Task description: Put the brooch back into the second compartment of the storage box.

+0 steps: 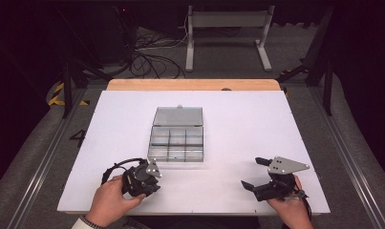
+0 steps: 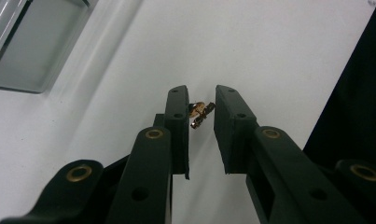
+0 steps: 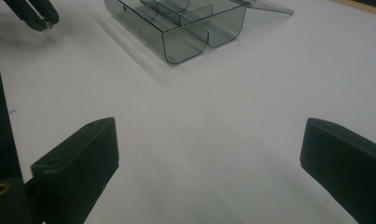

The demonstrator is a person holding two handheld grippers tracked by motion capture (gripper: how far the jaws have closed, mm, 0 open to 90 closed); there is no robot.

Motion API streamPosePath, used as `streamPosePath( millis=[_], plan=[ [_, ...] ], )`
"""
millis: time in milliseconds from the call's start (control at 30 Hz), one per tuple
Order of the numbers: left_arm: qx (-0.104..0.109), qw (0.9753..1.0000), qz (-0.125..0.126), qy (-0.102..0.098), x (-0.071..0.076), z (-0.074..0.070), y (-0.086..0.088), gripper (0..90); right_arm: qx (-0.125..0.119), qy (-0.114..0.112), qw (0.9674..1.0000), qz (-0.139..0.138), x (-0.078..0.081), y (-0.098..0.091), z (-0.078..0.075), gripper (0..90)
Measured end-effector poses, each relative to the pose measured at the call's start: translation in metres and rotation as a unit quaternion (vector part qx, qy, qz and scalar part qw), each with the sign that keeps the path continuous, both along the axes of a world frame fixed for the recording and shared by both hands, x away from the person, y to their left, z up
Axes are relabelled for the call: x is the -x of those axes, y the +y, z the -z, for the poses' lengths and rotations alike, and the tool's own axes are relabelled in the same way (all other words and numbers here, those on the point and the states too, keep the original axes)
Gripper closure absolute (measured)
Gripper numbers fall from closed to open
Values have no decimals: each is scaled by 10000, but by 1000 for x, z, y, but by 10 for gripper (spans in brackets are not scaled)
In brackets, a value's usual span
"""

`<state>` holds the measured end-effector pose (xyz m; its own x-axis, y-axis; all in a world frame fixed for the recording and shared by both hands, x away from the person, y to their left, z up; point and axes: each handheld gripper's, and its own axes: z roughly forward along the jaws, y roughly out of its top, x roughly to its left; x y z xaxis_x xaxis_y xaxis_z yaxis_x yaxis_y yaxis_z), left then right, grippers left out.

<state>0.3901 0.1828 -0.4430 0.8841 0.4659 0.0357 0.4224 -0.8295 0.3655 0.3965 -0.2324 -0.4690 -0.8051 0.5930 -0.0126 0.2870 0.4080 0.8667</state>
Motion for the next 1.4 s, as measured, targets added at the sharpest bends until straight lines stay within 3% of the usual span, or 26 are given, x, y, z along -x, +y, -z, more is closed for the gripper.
streamPosePath(
  millis=[100,533,567,900,933,1067,1167,1367,1400],
  plan=[
    [46,10000,-28,-24,0,-2,1,757,0,-4,10000,6,0,0,0,48],
    [779,9966,-156,-200,-3,-17,10,756,4,1,10000,17,0,0,0,48],
    [908,9955,-157,-211,-3,-18,10,756,3,1,10000,19,0,0,0,48],
    [1426,9888,-227,-380,-9,-32,15,756,0,6,10000,24,0,0,0,48],
    [1553,9868,-236,-393,-10,-34,15,756,3,6,10000,23,0,0,0,48],
    [1670,9848,-207,-438,-14,-38,16,756,4,9,10000,20,0,0,0,48],
    [1853,9813,-238,-461,-16,-41,15,757,1,9,10000,23,0,0,0,48],
    [1961,9783,-246,-622,-22,-49,13,756,0,9,10000,24,0,0,0,48],
    [2020,9769,-256,-647,-24,-52,11,756,-7,12,10000,17,0,0,0,48]
  ],
)
